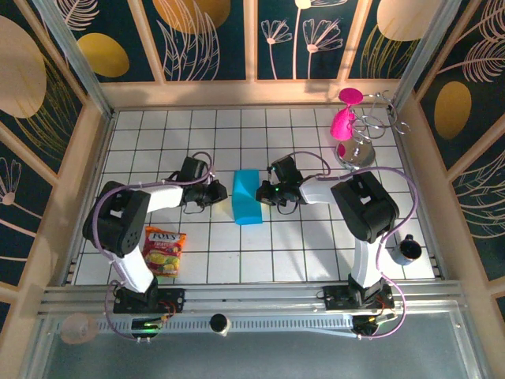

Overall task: Fold a paper plane with a square sheet of paper (pick it up from the middle)
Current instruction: First fold the square sheet of paper in half at the center of the table.

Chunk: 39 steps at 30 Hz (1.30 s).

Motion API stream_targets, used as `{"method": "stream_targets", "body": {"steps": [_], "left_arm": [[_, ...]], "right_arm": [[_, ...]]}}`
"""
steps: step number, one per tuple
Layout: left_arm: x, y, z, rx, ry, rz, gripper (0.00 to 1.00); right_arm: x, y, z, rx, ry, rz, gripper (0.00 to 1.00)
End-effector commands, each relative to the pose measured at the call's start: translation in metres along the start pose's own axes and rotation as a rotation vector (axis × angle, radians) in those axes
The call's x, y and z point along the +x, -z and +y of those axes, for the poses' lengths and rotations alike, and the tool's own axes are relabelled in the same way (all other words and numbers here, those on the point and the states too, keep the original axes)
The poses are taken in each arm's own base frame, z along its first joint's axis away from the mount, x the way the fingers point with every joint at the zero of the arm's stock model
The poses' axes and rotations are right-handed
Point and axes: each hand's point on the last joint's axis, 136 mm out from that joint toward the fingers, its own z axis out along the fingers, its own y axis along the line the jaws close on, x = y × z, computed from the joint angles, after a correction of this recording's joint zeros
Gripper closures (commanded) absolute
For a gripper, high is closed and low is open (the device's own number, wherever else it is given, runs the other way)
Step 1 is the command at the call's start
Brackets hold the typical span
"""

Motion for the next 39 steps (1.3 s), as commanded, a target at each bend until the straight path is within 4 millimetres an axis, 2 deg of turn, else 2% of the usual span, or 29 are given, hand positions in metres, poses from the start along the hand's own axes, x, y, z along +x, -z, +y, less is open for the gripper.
{"method": "stream_targets", "body": {"steps": [1,4,5,8,10,12,18,24,29,33,39], "left_arm": [[-0.020,0.021,-0.048,0.147,-0.040,-0.055,0.85],[-0.016,0.015,-0.074,0.243,-0.045,-0.036,0.85],[-0.009,0.000,-0.072,0.238,-0.036,0.000,0.85],[0.000,-0.022,-0.076,0.229,-0.043,0.051,0.85],[0.001,-0.032,-0.070,0.206,-0.035,0.064,0.85],[-0.007,-0.038,-0.067,0.167,-0.046,0.056,0.85],[-0.003,-0.055,-0.021,0.026,-0.029,0.088,0.85],[-0.004,-0.041,0.019,0.000,0.026,0.069,0.84],[-0.015,-0.028,0.041,-0.025,0.052,0.030,0.84],[-0.027,-0.015,0.030,0.000,0.010,-0.015,0.84],[-0.035,0.009,-0.026,0.138,-0.047,-0.080,0.85]], "right_arm": [[0.110,0.004,-0.172,0.626,-0.111,0.268,0.99],[0.109,0.002,-0.172,0.623,-0.108,0.271,0.99],[0.109,0.001,-0.171,0.621,-0.108,0.272,0.99],[0.110,0.000,-0.172,0.621,-0.106,0.279,0.99],[0.110,0.001,-0.172,0.624,-0.101,0.282,0.99],[0.110,0.002,-0.173,0.629,-0.098,0.284,0.99],[0.108,0.006,-0.177,0.652,-0.090,0.283,0.99],[0.111,0.008,-0.183,0.674,-0.080,0.297,0.99],[0.111,0.010,-0.186,0.688,-0.078,0.298,0.99],[0.109,0.010,-0.186,0.678,-0.083,0.292,0.99],[0.105,0.008,-0.182,0.666,-0.080,0.287,0.99]]}}
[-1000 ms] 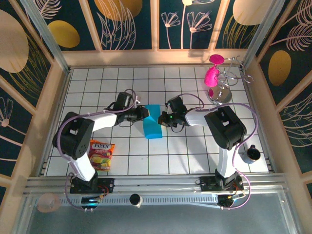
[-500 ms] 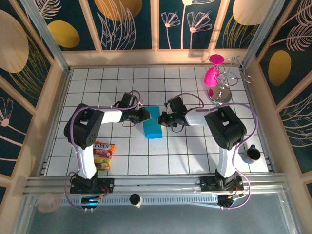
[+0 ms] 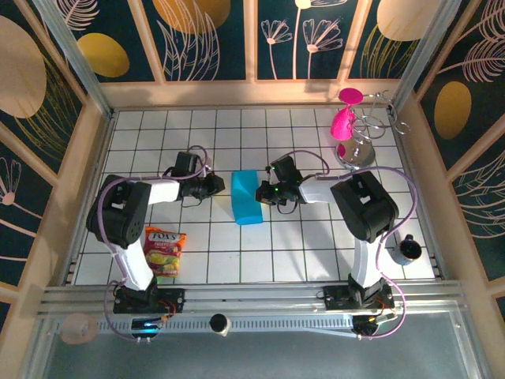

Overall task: Fold a paper plane with a square sheet of paper (pick it up from the middle)
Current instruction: First fold the square sheet of paper in half at the center of the table.

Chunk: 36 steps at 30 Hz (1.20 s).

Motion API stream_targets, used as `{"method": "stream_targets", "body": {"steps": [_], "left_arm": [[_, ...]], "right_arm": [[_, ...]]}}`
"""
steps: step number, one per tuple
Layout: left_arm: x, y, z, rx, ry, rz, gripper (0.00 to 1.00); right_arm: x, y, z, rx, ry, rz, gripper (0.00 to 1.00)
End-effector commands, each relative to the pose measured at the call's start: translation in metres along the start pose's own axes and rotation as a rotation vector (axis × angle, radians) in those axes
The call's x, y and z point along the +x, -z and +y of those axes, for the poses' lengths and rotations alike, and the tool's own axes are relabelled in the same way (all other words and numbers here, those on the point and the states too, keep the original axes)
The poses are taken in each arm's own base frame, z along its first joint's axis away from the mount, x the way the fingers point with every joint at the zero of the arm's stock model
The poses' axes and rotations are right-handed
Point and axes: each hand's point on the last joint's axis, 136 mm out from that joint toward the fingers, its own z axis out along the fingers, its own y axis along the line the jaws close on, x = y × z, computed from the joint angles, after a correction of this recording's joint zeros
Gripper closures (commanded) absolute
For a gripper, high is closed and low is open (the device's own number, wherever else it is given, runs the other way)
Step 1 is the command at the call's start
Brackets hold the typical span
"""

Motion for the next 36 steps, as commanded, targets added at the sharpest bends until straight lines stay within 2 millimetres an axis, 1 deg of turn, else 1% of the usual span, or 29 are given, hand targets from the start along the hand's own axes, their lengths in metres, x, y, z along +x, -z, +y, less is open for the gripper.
{"method": "stream_targets", "body": {"steps": [1,2,4,6,7,8,9,10,13,15,20,25,29,31,33,35,36], "left_arm": [[0.000,0.006,-0.041,0.077,-0.062,-0.024,0.85],[0.002,0.003,-0.049,0.092,-0.067,-0.019,0.85],[0.007,-0.010,-0.063,0.117,-0.072,-0.001,0.85],[0.009,-0.022,-0.067,0.130,-0.057,0.018,0.85],[0.010,-0.029,-0.065,0.128,-0.048,0.029,0.85],[0.012,-0.034,-0.060,0.116,-0.035,0.039,0.85],[0.006,-0.038,-0.062,0.117,-0.038,0.032,0.85],[0.004,-0.042,-0.058,0.099,-0.039,0.031,0.84],[0.003,-0.054,-0.036,0.001,-0.029,0.046,0.85],[0.002,-0.058,-0.022,-0.056,-0.028,0.048,0.85],[-0.003,-0.054,0.002,-0.101,-0.012,0.042,0.84],[-0.017,-0.042,0.028,-0.123,0.013,0.013,0.84],[-0.027,-0.038,0.047,-0.157,0.036,-0.001,0.84],[-0.033,-0.036,0.056,-0.206,0.043,-0.014,0.84],[-0.040,-0.033,0.058,-0.243,0.040,-0.028,0.85],[-0.048,-0.026,0.048,-0.241,0.030,-0.045,0.85],[-0.054,-0.021,0.037,-0.219,0.018,-0.061,0.85]], "right_arm": [[0.115,0.007,-0.177,0.655,-0.125,0.301,0.99],[0.114,0.007,-0.177,0.653,-0.124,0.299,0.99],[0.115,0.007,-0.178,0.655,-0.126,0.301,0.99],[0.117,0.007,-0.179,0.655,-0.133,0.304,1.00],[0.118,0.007,-0.179,0.656,-0.135,0.308,1.00],[0.119,0.007,-0.179,0.655,-0.134,0.308,1.00],[0.119,0.008,-0.180,0.657,-0.134,0.309,1.00],[0.120,0.008,-0.181,0.661,-0.135,0.311,1.00],[0.120,0.009,-0.181,0.666,-0.131,0.311,0.99],[0.120,0.010,-0.183,0.679,-0.125,0.314,0.99],[0.125,0.013,-0.191,0.717,-0.113,0.332,0.99],[0.124,0.013,-0.191,0.721,-0.114,0.333,0.99],[0.124,0.013,-0.191,0.720,-0.116,0.332,0.99],[0.124,0.013,-0.191,0.720,-0.117,0.330,0.99],[0.124,0.013,-0.190,0.715,-0.119,0.330,0.99],[0.122,0.012,-0.188,0.711,-0.117,0.327,0.99],[0.121,0.012,-0.188,0.710,-0.115,0.326,0.99]]}}
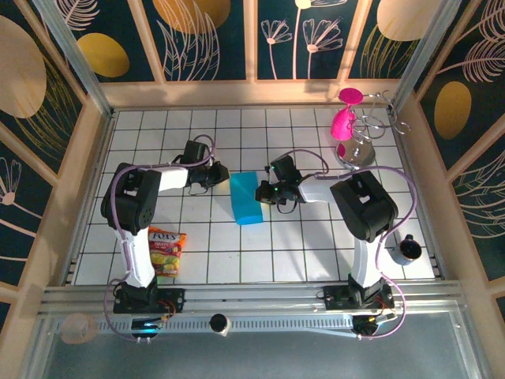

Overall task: Fold a paper plane with a square sheet of paper (pick it up from the middle)
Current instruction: First fold the square sheet of paper in half at the center of the table.

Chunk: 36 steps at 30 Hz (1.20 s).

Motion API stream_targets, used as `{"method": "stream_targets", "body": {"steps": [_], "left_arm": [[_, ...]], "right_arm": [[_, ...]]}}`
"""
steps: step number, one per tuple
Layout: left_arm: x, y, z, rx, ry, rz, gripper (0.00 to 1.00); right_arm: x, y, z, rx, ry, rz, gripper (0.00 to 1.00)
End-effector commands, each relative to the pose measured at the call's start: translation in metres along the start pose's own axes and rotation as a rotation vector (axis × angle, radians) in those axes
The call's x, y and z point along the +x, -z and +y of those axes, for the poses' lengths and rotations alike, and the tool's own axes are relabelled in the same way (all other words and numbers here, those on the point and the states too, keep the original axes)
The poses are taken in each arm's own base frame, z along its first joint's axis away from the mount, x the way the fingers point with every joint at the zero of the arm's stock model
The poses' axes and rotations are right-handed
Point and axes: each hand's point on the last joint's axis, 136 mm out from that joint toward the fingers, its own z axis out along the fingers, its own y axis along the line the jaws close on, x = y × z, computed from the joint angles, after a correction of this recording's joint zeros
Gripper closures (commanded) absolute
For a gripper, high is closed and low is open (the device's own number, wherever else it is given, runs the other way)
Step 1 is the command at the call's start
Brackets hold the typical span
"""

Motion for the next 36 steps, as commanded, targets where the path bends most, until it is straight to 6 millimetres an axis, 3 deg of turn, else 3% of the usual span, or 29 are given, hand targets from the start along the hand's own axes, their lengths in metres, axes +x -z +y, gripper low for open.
{"method": "stream_targets", "body": {"steps": [1,6,11,14,21,29,33,36], "left_arm": [[-0.012,0.016,0.015,-0.101,-0.008,-0.042,0.85],[0.003,0.030,-0.052,0.042,-0.072,-0.056,0.84],[0.022,0.017,-0.074,0.154,-0.032,-0.023,0.84],[0.026,0.003,-0.066,0.133,-0.018,0.007,0.84],[0.017,-0.025,-0.024,-0.076,-0.029,0.015,0.84],[-0.010,-0.017,0.036,-0.249,0.033,-0.039,0.84],[-0.030,-0.007,0.038,-0.263,0.017,-0.060,0.83],[-0.045,0.006,0.022,-0.256,-0.016,-0.086,0.83]], "right_arm": [[0.123,0.011,-0.185,0.698,-0.128,0.325,0.99],[0.122,0.010,-0.183,0.692,-0.127,0.326,0.99],[0.126,0.009,-0.185,0.690,-0.133,0.333,0.99],[0.128,0.009,-0.186,0.689,-0.135,0.337,1.00],[0.127,0.011,-0.186,0.696,-0.130,0.332,1.00],[0.125,0.013,-0.187,0.708,-0.126,0.327,1.00],[0.123,0.013,-0.185,0.702,-0.127,0.318,1.00],[0.119,0.013,-0.181,0.688,-0.129,0.307,1.00]]}}
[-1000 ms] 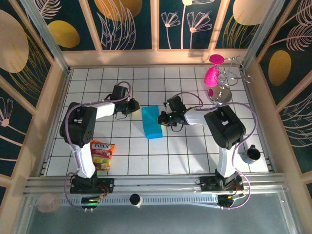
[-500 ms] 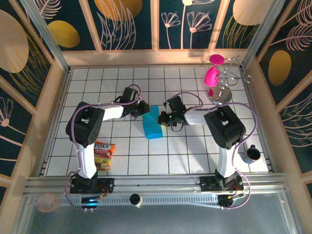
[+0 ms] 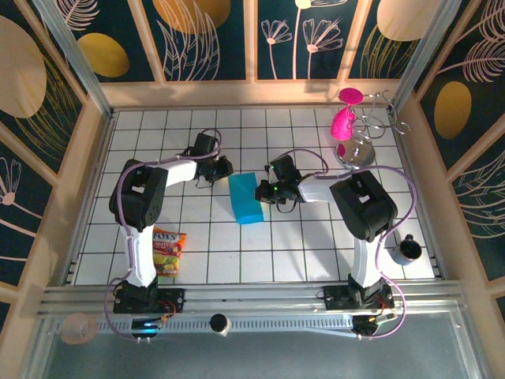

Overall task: Fold a paper plane with a square sheet of paper (pick it up from the middle)
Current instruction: First fold the square sheet of paper in half at the center of the table.

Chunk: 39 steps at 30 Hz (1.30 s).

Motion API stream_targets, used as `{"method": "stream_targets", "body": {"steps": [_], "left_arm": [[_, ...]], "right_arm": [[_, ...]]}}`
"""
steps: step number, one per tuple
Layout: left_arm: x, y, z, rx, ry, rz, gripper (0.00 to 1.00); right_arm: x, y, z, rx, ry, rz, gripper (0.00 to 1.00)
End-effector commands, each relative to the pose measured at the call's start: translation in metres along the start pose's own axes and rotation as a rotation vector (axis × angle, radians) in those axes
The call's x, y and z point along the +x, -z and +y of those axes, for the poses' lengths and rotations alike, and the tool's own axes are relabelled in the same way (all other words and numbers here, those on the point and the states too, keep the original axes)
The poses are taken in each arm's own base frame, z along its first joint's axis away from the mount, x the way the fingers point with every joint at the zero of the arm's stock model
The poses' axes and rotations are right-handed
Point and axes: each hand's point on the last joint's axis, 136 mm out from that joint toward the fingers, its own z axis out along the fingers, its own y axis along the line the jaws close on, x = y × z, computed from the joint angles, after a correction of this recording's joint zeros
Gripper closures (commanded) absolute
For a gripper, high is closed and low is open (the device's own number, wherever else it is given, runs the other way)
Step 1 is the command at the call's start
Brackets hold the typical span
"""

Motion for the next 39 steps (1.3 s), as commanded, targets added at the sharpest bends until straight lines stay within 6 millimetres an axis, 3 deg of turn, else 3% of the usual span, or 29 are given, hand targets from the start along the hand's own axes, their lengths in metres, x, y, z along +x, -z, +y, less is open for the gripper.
{"method": "stream_targets", "body": {"steps": [1,4,7,14,17,21,32,39], "left_arm": [[-0.023,0.017,0.020,-0.103,-0.015,-0.043,0.83],[-0.027,0.041,0.002,-0.053,-0.015,-0.072,0.82],[-0.009,0.061,-0.019,0.028,-0.021,-0.067,0.82],[0.085,0.071,-0.070,0.232,-0.022,0.092,0.82],[0.126,0.063,-0.063,0.228,-0.008,0.183,0.83],[0.150,0.064,-0.059,0.224,-0.023,0.232,0.84],[0.177,0.040,-0.004,0.050,-0.020,0.280,0.85],[0.190,0.054,0.037,-0.099,-0.071,0.297,0.86]], "right_arm": [[0.121,0.014,-0.179,0.681,-0.130,0.314,1.00],[0.117,0.013,-0.175,0.669,-0.131,0.305,1.00],[0.116,0.012,-0.172,0.653,-0.131,0.302,1.00],[0.117,0.011,-0.169,0.639,-0.134,0.306,1.00],[0.117,0.011,-0.170,0.638,-0.135,0.307,1.00],[0.119,0.011,-0.170,0.636,-0.138,0.310,1.00],[0.123,0.012,-0.175,0.655,-0.138,0.319,1.00],[0.125,0.012,-0.176,0.656,-0.143,0.318,1.00]]}}
